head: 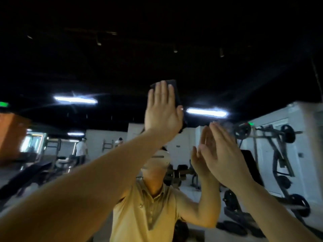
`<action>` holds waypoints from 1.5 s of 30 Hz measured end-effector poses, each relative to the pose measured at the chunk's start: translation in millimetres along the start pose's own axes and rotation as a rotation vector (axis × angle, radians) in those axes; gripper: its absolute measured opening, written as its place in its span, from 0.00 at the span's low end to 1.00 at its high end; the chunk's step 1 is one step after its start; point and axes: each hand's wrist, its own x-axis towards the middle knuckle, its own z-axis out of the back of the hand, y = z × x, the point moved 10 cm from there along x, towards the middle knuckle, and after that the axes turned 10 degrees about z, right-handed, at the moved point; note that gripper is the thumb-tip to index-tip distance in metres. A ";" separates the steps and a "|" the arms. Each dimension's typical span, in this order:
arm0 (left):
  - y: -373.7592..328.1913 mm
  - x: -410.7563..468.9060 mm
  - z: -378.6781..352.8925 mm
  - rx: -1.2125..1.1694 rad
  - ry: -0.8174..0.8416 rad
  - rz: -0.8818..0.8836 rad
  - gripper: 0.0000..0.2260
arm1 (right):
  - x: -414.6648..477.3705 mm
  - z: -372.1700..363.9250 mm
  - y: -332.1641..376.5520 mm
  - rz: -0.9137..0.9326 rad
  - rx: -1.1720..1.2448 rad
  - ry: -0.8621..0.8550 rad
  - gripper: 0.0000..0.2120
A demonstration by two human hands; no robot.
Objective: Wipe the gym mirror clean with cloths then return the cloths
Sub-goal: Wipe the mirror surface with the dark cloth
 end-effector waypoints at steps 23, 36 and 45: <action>-24.0 -101.6 -7.8 0.014 0.038 0.131 0.31 | -39.2 -1.3 -60.5 0.145 -0.074 -0.134 0.32; 105.8 -179.6 6.5 0.071 0.129 0.032 0.31 | -98.8 -26.1 7.4 0.186 -0.019 -0.120 0.27; 7.0 -215.2 -13.4 -0.025 0.100 -0.005 0.31 | -129.9 -38.7 10.1 0.104 -0.091 -0.033 0.29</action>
